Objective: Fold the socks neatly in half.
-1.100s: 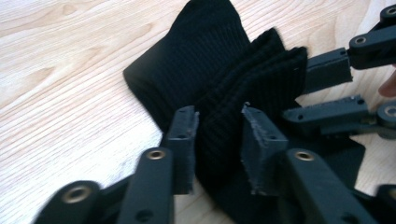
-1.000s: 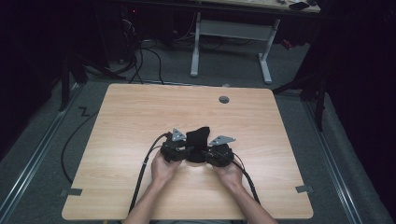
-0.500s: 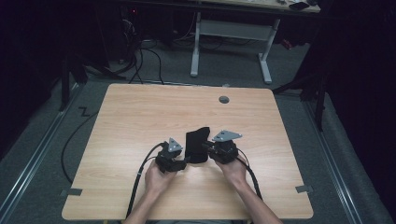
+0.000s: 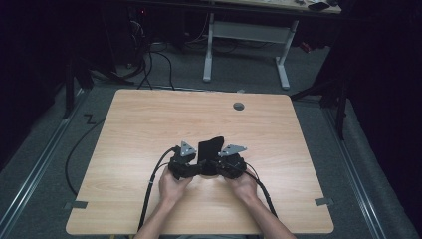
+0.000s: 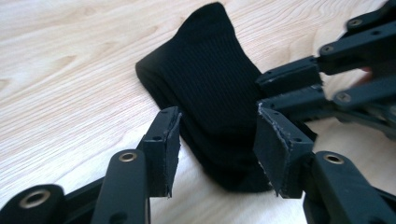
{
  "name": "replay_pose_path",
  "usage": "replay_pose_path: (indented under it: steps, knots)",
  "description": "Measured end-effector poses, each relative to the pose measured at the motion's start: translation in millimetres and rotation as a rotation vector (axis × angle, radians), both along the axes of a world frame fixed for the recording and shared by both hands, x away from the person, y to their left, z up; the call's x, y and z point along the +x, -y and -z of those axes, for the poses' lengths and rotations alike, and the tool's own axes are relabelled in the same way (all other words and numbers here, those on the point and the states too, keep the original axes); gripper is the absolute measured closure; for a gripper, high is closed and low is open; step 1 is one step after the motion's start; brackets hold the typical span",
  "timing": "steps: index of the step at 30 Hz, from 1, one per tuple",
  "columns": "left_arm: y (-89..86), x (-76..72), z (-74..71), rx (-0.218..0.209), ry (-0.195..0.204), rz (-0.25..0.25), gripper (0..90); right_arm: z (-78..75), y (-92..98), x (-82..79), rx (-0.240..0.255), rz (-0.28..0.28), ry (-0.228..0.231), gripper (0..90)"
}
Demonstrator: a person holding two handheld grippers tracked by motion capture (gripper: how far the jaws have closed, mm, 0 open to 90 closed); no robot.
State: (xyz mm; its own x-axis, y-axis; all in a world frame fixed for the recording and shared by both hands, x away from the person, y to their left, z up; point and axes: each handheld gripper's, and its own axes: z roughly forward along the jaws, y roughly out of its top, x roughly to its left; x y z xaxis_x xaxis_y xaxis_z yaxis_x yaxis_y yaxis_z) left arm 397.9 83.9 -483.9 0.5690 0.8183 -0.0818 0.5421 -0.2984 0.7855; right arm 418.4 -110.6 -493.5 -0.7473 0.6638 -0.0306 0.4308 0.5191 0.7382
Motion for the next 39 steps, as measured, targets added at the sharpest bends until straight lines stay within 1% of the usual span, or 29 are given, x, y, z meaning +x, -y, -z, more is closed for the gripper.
replay_pose_path:
  steps: [2,3,4,5,6,7,8,10,13,15,16,17,19,20,21,23,24,25,27,28,29,30,31,32,33,34,36,38,39]
  knots:
    - [1.8,2.7,6.1,0.012,-0.035,0.003,50.7,0.4,0.2,-0.2,-0.004,-0.002,0.007,71.7]
    - [2.5,1.8,11.8,0.03,-0.05,0.008,50.7,0.6,0.5,-0.2,-0.005,0.0,0.008,71.4]
    - [1.8,0.2,15.3,0.032,-0.056,0.014,50.9,1.3,1.3,-0.2,-0.001,-0.003,0.009,70.9]
    - [-1.6,-3.0,17.6,0.003,-0.058,0.021,50.8,1.6,2.2,0.2,0.0,-0.007,0.008,70.1]
    - [-4.5,-4.8,18.0,-0.011,-0.072,0.022,50.4,2.0,3.4,0.3,0.006,-0.008,0.0,68.8]
    - [-6.4,-6.5,16.9,-0.007,-0.08,0.026,49.6,2.5,5.1,0.7,0.014,-0.012,-0.009,68.1]
    - [-7.0,-7.6,15.8,0.006,-0.077,0.03,49.2,2.9,6.7,0.7,0.025,-0.011,-0.022,67.4]
    - [-8.7,-10.3,11.1,0.032,-0.06,0.033,48.3,3.0,8.3,0.8,0.028,-0.012,-0.029,66.6]
    - [-12.5,-9.1,7.1,0.017,-0.04,0.026,47.8,2.5,7.4,-0.6,0.021,-0.011,-0.02,66.6]
    - [-17.4,-4.2,3.6,0.021,-0.029,-0.006,48.9,2.1,7.0,-1.1,0.014,-0.012,-0.014,66.6]
    - [-19.6,-0.6,2.5,0.019,-0.035,-0.025,50.4,1.5,6.3,-2.1,0.012,-0.011,-0.01,66.6]
    - [-21.5,2.3,1.6,0.018,-0.037,-0.038,50.8,0.8,5.7,-4.1,0.001,-0.015,0.007,66.6]
    - [-24.2,9.6,-0.9,0.013,-0.037,-0.065,50.7,0.4,3.2,-10.1,-0.03,-0.022,0.063,67.6]
    - [-25.3,13.5,-2.2,0.015,-0.039,-0.072,50.5,-0.5,2.1,-12.7,-0.041,-0.028,0.083,68.3]
    - [-25.9,17.7,-2.9,0.016,-0.04,-0.08,49.9,-2.2,1.4,-14.5,-0.032,-0.028,0.093,68.7]
    - [-26.4,26.5,-2.9,0.004,-0.045,-0.095,49.1,-7.6,1.8,-15.0,0.007,-0.028,0.105,69.4]
    - [-26.3,31.4,-3.2,0.002,-0.051,-0.103,48.3,-10.8,1.3,-14.5,0.024,-0.028,0.102,69.5]
    - [-25.8,37.2,-3.4,-0.014,-0.056,-0.109,47.4,-13.6,-0.2,-13.7,0.032,-0.027,0.092,69.4]
    - [-24.2,46.1,-4.4,-0.034,-0.073,-0.118,45.2,-16.5,-5.1,-12.6,0.044,-0.036,0.06,68.9]
    - [-23.2,48.9,-4.5,-0.041,-0.077,-0.12,44.5,-15.4,-6.4,-12.2,0.043,-0.04,0.04,67.9]
    - [-22.6,51.2,-4.0,-0.058,-0.074,-0.126,44.3,-13.8,-7.0,-12.6,0.035,-0.038,0.026,67.2]
    - [-22.0,54.6,-3.4,-0.057,-0.087,-0.13,44.4,-10.1,-6.3,-13.0,0.028,-0.039,0.02,66.4]
    - [-19.9,60.0,-1.9,-0.046,-0.114,-0.129,44.1,-5.9,-4.1,-13.8,0.038,-0.034,0.0,65.7]
    - [-18.3,63.1,-1.0,-0.044,-0.126,-0.128,44.0,-1.4,0.2,-14.2,0.062,-0.029,-0.023,64.9]
    - [-16.1,66.4,0.2,-0.045,-0.132,-0.129,43.7,0.3,2.6,-14.6,0.08,-0.024,-0.032,64.4]
    - [-14.3,69.3,1.3,-0.057,-0.14,-0.129,43.7,1.1,5.2,-15.0,0.09,-0.023,-0.036,64.0]
    - [-10.7,74.2,5.1,-0.074,-0.167,-0.119,43.7,1.1,5.6,-16.3,0.078,-0.021,-0.034,63.3]
    - [-8.2,76.3,9.4,-0.064,-0.185,-0.116,43.8,2.1,3.6,-16.8,0.058,-0.028,-0.02,63.3]
    - [-8.5,75.6,9.6,-0.067,-0.182,-0.116,44.3,2.6,2.3,-17.5,0.053,-0.026,-0.016,63.3]
